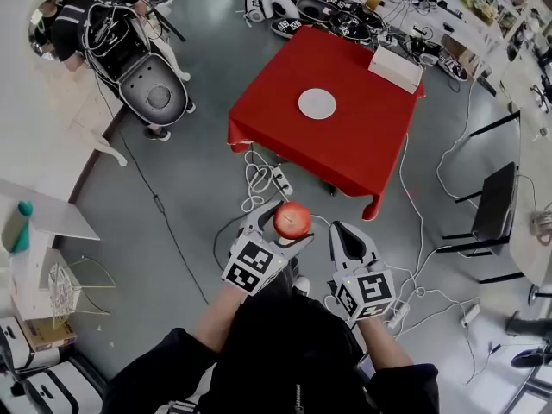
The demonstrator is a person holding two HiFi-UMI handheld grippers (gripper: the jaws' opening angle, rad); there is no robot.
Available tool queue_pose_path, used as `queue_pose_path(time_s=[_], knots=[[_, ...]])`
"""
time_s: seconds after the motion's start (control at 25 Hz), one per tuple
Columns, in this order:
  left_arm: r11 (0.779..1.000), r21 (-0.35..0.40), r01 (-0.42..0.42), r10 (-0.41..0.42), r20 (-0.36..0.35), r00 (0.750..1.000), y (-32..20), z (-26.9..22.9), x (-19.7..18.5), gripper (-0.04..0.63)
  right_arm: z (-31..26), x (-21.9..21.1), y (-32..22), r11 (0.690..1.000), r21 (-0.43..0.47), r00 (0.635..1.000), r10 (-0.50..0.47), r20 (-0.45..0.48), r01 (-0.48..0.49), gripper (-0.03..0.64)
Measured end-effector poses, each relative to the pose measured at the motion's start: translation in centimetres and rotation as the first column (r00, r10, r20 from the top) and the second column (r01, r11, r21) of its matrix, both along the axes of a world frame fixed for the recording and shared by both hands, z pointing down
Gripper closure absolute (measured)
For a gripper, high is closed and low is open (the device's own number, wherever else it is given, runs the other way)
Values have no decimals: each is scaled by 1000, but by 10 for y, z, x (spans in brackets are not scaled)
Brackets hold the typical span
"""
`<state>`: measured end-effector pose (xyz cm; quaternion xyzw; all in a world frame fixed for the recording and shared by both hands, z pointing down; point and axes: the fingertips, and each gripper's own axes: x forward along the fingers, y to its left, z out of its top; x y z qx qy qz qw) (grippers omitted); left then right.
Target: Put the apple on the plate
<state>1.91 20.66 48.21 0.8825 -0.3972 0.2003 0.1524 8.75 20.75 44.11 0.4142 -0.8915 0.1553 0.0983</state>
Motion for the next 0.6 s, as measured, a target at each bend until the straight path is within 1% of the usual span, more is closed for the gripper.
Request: queue_pose_path(time_s=[0.32, 0.6], knots=[[999, -2, -38, 38, 1, 999, -77, -1, -22, 187, -4, -23, -73, 1000, -6, 1000, 25, -11, -25, 604], [997, -2, -79, 79, 16, 997, -121, 5, -41, 187, -1, -47, -117, 999, -5, 999, 47, -27, -47, 606]])
